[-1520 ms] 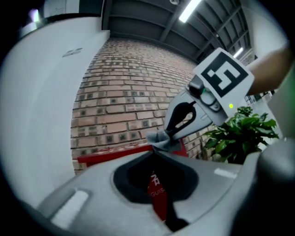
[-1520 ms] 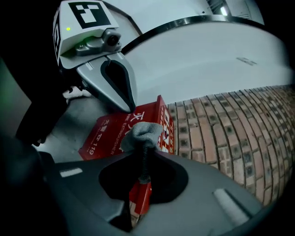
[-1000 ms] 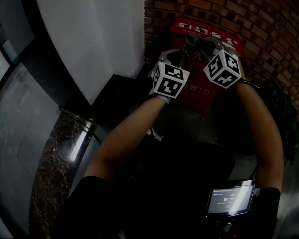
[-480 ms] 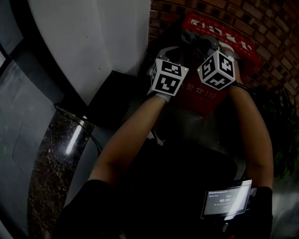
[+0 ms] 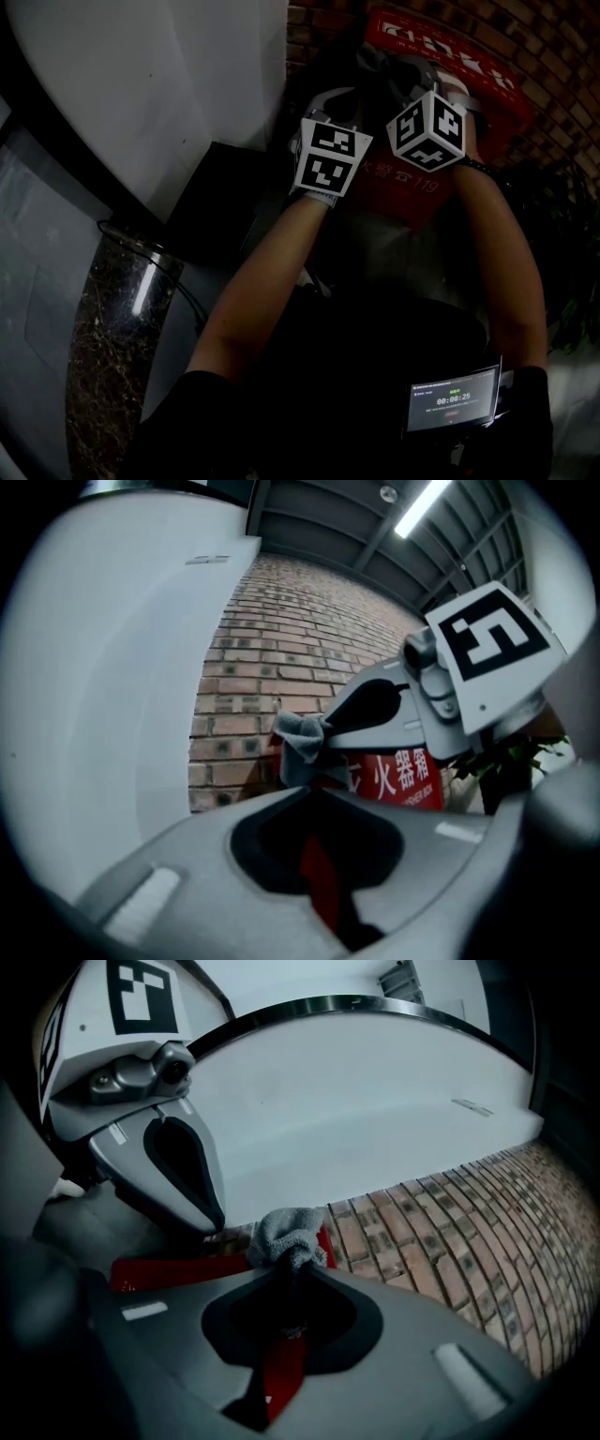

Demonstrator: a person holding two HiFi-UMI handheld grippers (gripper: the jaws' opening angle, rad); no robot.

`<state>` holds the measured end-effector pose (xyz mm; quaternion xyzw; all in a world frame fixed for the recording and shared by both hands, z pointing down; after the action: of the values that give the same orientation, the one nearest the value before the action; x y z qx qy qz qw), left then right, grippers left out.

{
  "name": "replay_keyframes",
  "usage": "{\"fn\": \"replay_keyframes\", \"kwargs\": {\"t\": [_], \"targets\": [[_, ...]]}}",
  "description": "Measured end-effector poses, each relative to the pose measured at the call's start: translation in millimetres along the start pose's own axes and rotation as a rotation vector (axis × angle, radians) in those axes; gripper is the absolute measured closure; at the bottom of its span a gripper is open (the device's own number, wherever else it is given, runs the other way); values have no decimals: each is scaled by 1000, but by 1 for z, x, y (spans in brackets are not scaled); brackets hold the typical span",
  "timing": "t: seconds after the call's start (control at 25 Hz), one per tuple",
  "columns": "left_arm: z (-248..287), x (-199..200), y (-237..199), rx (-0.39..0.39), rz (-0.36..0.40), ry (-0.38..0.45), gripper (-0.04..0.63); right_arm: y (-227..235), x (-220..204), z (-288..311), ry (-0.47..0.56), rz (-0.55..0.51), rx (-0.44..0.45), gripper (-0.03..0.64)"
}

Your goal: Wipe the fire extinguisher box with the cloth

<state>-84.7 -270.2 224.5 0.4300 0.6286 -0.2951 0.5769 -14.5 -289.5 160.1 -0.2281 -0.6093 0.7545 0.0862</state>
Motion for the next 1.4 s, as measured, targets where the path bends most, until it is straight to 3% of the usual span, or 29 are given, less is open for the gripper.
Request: {"fn": "replay_keyframes", "kwargs": {"t": [0.24, 0.44, 0.8, 1.0, 1.16, 1.4], "targets": [[6, -27, 6, -19, -54, -7, 594, -5, -9, 4, -11, 3, -46, 583], [-2, -46, 11, -58, -164, 4, 594, -15, -13, 4, -6, 12, -50, 583], [-6, -104, 27, -147, -175, 4, 594, -62, -28, 11, -14, 4, 1, 583], [-13, -132, 19, -79, -140, -5, 594, -91, -34, 17, -22, 19, 32, 583], [-14, -158, 11, -56, -125, -65, 594, -114, -41, 19, -37, 39, 53, 583], [-14, -190, 14, -57, -212, -175, 594, -155, -52, 27, -67, 38, 117, 583]]}}
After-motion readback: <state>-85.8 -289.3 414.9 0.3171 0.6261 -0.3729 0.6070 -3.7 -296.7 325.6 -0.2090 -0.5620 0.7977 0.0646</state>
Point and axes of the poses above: the fingertips, and each gripper's own axes: z forward along the fingers, y to its right, x out of its top, the point moved 6 cm from there along -z, backward along the fingers, and after that the axes turned 5 degrees about y, right-handed, at the moved point
